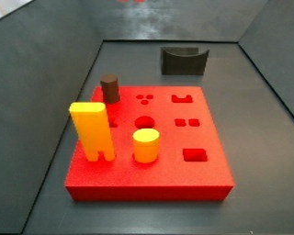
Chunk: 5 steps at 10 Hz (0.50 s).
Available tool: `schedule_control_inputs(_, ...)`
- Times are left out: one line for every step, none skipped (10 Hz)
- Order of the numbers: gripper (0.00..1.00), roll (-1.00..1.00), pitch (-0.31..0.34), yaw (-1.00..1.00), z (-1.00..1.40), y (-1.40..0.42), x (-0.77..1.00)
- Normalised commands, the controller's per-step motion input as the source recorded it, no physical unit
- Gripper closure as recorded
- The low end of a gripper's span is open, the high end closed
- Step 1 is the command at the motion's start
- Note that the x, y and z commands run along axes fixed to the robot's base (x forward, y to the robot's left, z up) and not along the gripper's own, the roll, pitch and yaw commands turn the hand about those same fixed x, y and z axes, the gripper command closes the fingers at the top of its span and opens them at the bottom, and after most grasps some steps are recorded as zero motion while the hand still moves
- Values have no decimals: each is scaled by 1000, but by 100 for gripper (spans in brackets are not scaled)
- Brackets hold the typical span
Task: Pick up the double-square object. Move up. Move to above the board. Insert the double-square object.
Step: Move to above the board, then insert the double-square object.
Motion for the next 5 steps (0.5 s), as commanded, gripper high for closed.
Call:
schedule_control_inputs(100, 7, 137, 10, 132, -677, 161)
schedule_control_inputs(100, 5, 125, 8, 87, -414, 124)
schedule_control_inputs(100, 6, 102, 10, 57, -249, 86)
schedule_control_inputs(100, 0, 0, 0, -26, -43, 9)
schedule_control_inputs(100, -44, -20, 0, -77, -43, 0)
